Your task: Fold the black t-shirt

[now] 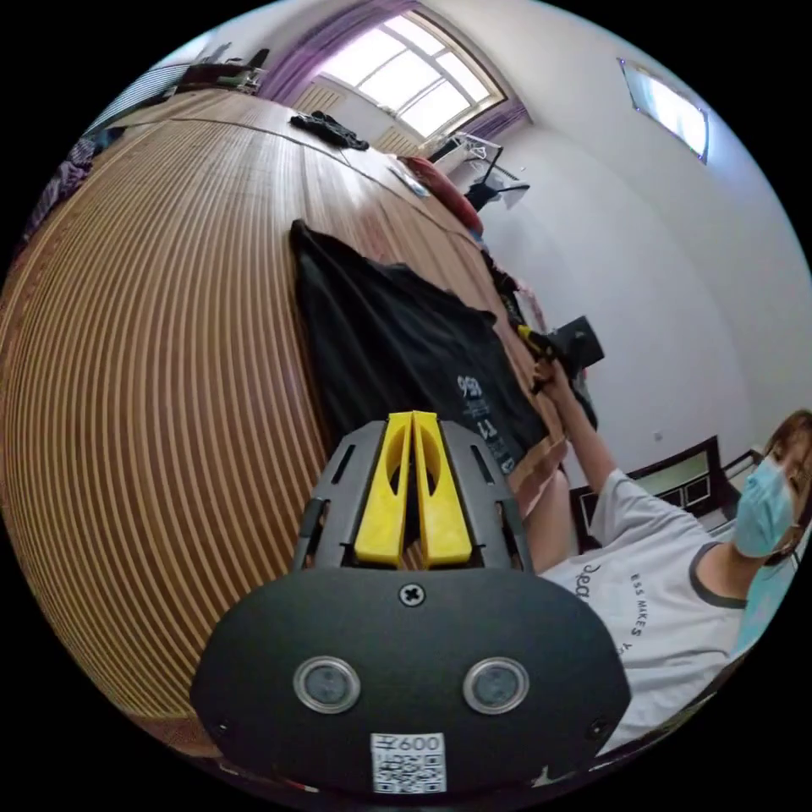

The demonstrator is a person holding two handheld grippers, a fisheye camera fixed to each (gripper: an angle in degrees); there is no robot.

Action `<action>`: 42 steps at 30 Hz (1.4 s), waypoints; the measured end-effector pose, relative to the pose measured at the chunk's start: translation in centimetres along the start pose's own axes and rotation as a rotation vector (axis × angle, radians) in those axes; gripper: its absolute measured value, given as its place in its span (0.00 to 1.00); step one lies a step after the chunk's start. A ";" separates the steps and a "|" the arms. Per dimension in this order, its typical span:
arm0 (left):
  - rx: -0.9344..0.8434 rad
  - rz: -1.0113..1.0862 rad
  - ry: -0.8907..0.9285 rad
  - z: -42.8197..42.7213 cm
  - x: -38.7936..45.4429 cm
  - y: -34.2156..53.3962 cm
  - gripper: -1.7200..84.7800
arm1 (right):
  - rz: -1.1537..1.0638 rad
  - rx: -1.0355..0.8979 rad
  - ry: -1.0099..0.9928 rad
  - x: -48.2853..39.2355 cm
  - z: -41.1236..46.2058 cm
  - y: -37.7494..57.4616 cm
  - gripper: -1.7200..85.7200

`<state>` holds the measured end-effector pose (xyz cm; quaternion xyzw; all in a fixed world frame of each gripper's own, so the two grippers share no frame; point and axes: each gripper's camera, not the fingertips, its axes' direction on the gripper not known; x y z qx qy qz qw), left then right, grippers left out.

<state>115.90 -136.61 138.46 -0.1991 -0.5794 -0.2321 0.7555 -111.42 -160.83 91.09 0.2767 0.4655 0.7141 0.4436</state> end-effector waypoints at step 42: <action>0.021 0.210 0.077 -0.4 -9.4 24.6 0.04 | -0.940 -0.497 0.509 20.6 17.1 53.2 0.06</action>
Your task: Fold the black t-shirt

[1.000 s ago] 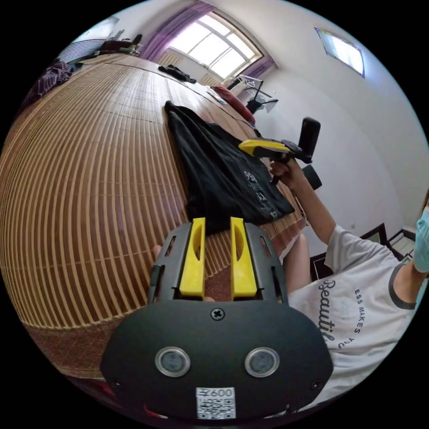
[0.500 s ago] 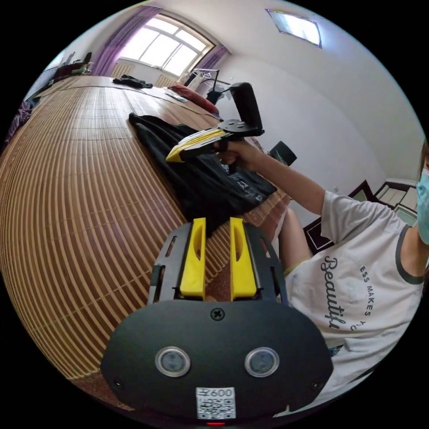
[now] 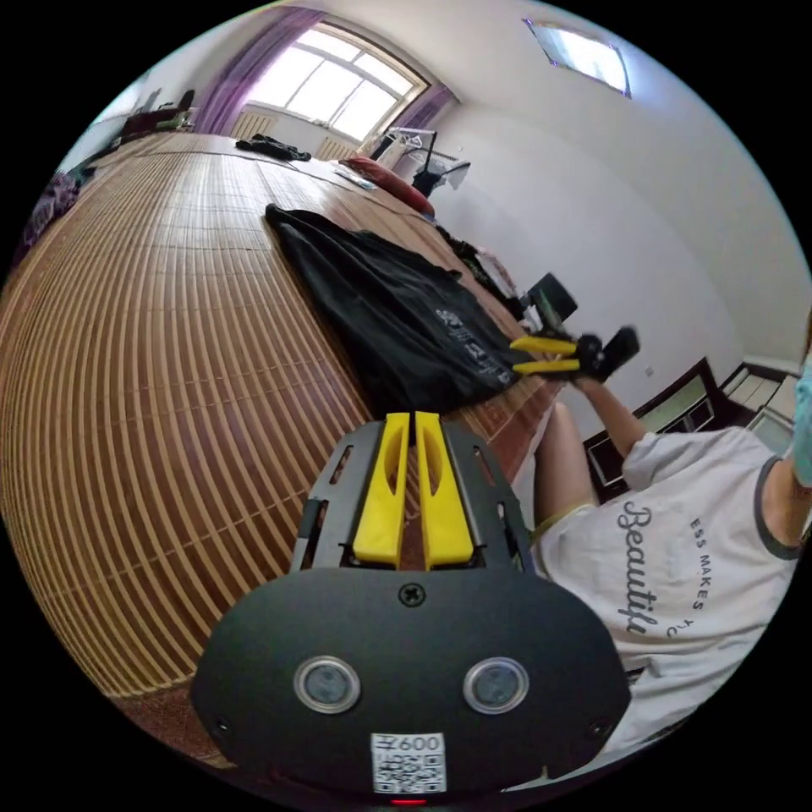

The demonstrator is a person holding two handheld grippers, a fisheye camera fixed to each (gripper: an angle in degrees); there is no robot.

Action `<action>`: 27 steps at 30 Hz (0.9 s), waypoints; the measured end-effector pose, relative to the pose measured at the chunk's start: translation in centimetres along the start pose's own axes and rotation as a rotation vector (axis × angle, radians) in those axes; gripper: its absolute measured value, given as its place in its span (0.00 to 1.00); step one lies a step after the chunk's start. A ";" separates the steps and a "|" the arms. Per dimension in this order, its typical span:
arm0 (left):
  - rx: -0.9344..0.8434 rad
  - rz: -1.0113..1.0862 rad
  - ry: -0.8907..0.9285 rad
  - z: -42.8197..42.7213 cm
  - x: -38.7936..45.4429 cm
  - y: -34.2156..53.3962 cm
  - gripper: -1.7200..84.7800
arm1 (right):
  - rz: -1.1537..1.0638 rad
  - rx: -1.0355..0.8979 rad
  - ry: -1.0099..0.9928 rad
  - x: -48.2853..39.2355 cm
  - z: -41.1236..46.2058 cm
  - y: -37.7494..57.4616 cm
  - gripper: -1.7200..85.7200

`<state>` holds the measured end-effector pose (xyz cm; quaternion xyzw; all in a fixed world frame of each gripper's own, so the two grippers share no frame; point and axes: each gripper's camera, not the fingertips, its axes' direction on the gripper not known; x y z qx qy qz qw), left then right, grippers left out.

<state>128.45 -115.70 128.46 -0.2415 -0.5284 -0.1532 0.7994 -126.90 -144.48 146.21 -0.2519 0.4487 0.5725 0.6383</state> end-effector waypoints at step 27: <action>-0.198 -0.013 -0.189 1.7 -10.6 11.7 0.03 | -0.198 -0.349 0.365 16.5 3.5 46.8 0.01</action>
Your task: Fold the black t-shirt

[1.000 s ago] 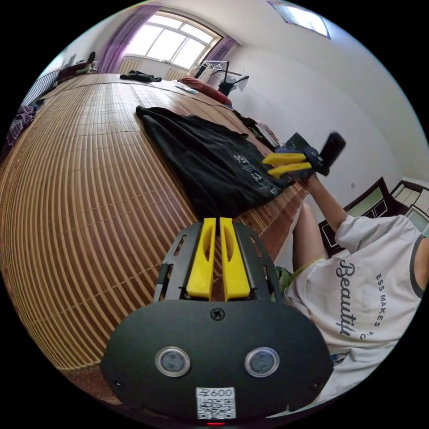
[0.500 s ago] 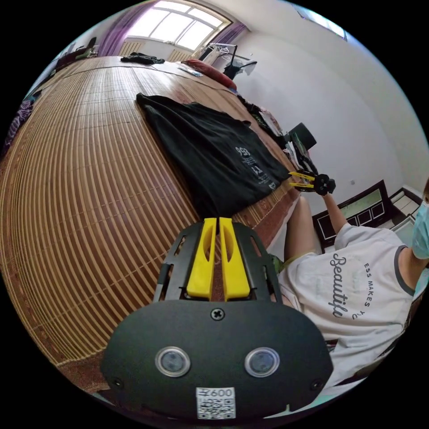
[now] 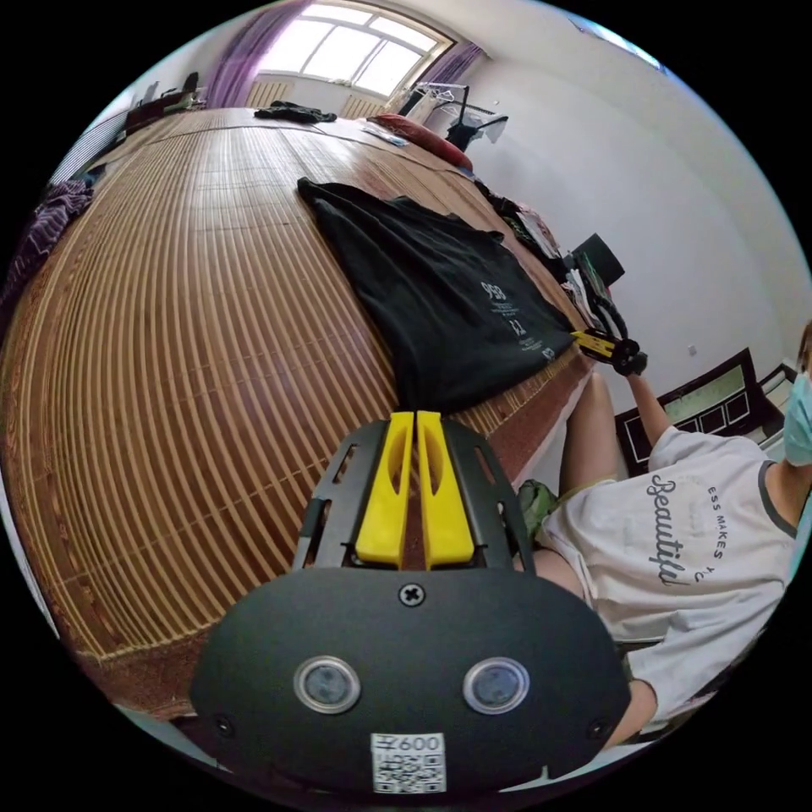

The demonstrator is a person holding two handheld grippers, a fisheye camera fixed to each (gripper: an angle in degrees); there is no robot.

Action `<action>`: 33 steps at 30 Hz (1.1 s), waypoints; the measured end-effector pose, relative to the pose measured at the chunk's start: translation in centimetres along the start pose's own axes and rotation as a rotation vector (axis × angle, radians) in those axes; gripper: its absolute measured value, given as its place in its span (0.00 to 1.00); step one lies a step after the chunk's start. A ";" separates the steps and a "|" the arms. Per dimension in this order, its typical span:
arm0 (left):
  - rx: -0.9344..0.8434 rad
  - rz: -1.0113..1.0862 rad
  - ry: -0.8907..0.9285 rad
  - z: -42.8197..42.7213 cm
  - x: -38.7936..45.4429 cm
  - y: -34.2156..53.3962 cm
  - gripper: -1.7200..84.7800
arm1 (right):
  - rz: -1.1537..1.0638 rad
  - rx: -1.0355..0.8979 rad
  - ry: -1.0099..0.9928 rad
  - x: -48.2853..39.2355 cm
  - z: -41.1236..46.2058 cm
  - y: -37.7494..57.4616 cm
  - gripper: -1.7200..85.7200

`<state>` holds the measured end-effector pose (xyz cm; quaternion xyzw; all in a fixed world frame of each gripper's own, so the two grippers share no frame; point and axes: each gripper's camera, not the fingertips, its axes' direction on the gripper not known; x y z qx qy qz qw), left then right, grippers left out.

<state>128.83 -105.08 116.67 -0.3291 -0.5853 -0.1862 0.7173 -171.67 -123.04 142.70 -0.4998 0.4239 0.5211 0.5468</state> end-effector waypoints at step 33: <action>-0.058 0.609 -0.835 31.7 23.3 28.3 0.15 | 0.638 0.589 -0.277 21.5 12.6 30.8 0.06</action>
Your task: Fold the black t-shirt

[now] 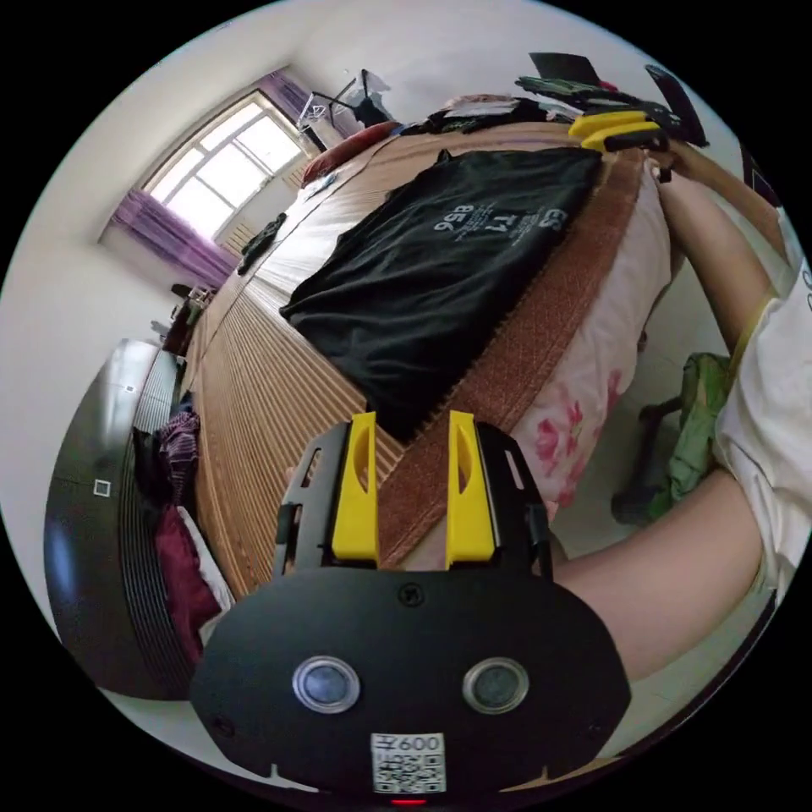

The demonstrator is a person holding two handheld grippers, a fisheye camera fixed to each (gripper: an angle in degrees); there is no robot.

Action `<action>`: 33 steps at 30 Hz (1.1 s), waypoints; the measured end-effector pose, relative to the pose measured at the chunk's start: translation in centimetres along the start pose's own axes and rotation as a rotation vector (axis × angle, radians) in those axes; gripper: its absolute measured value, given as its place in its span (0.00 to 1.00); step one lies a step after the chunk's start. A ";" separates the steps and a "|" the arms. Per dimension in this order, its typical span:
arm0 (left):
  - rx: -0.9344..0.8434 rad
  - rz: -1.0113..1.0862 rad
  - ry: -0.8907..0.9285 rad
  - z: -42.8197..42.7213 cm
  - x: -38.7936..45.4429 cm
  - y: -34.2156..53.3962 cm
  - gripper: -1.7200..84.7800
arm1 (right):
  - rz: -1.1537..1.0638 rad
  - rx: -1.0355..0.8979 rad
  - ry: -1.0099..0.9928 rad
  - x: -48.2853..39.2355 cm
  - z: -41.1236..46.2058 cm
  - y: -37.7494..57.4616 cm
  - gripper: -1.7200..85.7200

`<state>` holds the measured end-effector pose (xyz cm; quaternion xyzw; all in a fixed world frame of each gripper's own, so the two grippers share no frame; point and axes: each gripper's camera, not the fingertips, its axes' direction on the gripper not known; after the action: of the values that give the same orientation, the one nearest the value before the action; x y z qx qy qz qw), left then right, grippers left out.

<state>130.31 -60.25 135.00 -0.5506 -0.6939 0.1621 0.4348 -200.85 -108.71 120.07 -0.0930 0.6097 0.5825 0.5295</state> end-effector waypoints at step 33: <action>0.119 0.191 -0.352 -9.1 1.6 8.2 0.04 | -0.630 -0.003 0.067 4.0 31.4 13.7 0.01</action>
<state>142.51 -58.32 135.11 -0.5504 -0.6930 0.3371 0.3213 -195.68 -77.13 132.90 -0.2970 0.5672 0.3874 0.6633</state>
